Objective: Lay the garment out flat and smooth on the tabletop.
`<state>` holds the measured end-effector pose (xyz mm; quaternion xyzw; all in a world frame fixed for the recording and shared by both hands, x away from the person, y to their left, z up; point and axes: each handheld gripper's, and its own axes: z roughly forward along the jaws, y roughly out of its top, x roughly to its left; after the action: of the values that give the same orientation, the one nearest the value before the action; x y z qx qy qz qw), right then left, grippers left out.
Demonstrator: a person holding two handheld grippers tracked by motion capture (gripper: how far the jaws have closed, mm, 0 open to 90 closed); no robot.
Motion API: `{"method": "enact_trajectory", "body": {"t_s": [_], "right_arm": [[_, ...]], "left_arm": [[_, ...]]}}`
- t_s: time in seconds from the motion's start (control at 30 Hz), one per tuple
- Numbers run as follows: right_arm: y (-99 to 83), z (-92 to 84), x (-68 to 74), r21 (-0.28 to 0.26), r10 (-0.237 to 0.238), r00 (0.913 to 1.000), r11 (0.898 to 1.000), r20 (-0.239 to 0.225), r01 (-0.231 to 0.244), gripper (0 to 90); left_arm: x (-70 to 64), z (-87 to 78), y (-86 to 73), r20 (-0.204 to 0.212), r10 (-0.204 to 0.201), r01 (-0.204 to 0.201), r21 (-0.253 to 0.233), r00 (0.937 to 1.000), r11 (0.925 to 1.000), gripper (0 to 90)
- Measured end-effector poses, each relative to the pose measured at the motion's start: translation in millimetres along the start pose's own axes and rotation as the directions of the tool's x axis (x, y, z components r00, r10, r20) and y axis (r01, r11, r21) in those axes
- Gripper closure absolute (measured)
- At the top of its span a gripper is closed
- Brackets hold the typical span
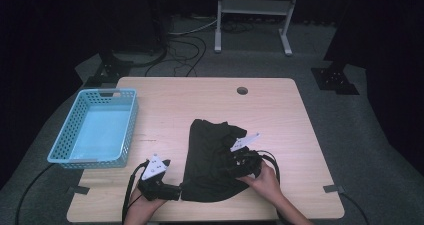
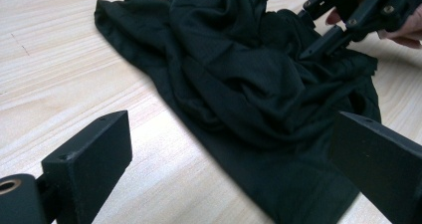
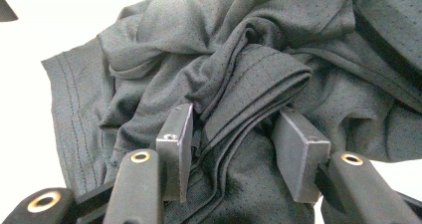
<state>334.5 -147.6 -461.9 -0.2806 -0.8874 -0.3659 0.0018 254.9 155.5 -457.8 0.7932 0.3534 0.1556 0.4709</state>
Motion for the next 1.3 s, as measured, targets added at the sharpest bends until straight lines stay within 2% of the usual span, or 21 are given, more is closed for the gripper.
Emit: {"method": "enact_trajectory", "body": {"t_s": [0.13,0.33,0.4,0.47,0.5,0.63,0.77,0.87,1.0,1.07,1.13,1.2,1.23,1.27,1.3], "right_arm": [[-0.6,3.3,12.3,-0.004,-0.004,1.0,1.0,0.001,0.004,53.0],[-3.5,5.2,28.3,0.002,-0.016,0.9996,1.0,-0.023,0.016,50.6],[-4.3,4.9,31.4,0.005,-0.023,0.9992,1.0,-0.032,0.023,45.9],[-4.6,3.0,33.5,0.015,-0.024,0.9974,1.0,-0.068,0.025,39.0],[-5.0,0.8,34.5,0.019,-0.036,0.9968,0.999,-0.071,0.037,36.3],[-2.0,-11.0,38.2,0.017,-0.07,0.9965,0.997,-0.045,0.071,32.1],[8.5,-23.6,39.4,-0.008,-0.12,0.9927,0.993,-0.014,0.12,28.9],[17.5,-25.5,37.7,-0.013,-0.139,0.9902,0.99,-0.004,0.139,28.5],[31.2,-17.7,36.2,-0.001,-0.176,0.9845,0.984,0.003,0.176,27.7],[39.1,-8.0,39.1,0.017,-0.218,0.9759,0.976,0.015,0.218,27.8],[43.1,-2.5,41.4,0.027,-0.237,0.9712,0.971,0.025,0.236,27.9],[48.0,6.2,43.3,0.045,-0.27,0.9621,0.962,0.036,0.268,29.6],[48.0,6.2,43.3,0.045,-0.27,0.9621,0.962,0.036,0.268,29.6],[49.5,10.1,43.3,0.056,-0.283,0.9584,0.958,0.04,0.28,30.4],[50.5,18.2,42.8,0.082,-0.291,0.9557,0.954,0.041,0.287,33.7]], "left_arm": [[-0.4,-0.3,0.2,-0.001,0.004,-0.004,0.0,1.0,1.0,2.6],[-0.9,-1.1,0.3,-0.001,0.008,-0.008,-0.002,1.0,1.0,2.7],[-1.3,-1.4,0.5,-0.001,0.008,-0.008,-0.002,1.0,1.0,2.6],[-1.4,-1.9,0.5,-0.004,0.009,-0.009,-0.003,1.0,1.0,2.7],[-1.3,-2.0,0.4,-0.005,0.008,-0.008,-0.003,1.0,1.0,2.7],[-1.6,-2.3,0.5,-0.006,0.009,-0.009,-0.004,0.9999,0.9999,2.7],[-2.3,-1.2,0.4,-0.002,0.016,-0.016,0.002,0.9999,0.9999,2.6],[-2.5,-0.3,0.4,-0.001,0.013,-0.013,0.001,0.9999,0.9999,2.7],[-1.9,-0.3,0.1,-0.002,0.016,-0.016,0.004,0.9999,0.9999,2.7],[-1.5,-0.2,-0.3,-0.002,0.014,-0.014,0.004,0.9999,0.9999,2.7],[-1.0,-0.4,-0.5,-0.004,0.015,-0.015,0.004,0.9999,0.9999,2.7],[-0.5,-0.8,-0.5,-0.003,0.015,-0.015,0.004,0.9999,0.9999,2.7],[-0.5,-0.8,-0.5,-0.003,0.015,-0.015,0.004,0.9999,0.9999,2.6],[-0.2,-1.1,-0.6,-0.004,0.016,-0.016,0.003,0.9999,0.9999,2.6],[0.1,-1.4,-0.9,-0.004,0.015,-0.015,0.003,0.9999,0.9999,2.7]]}}
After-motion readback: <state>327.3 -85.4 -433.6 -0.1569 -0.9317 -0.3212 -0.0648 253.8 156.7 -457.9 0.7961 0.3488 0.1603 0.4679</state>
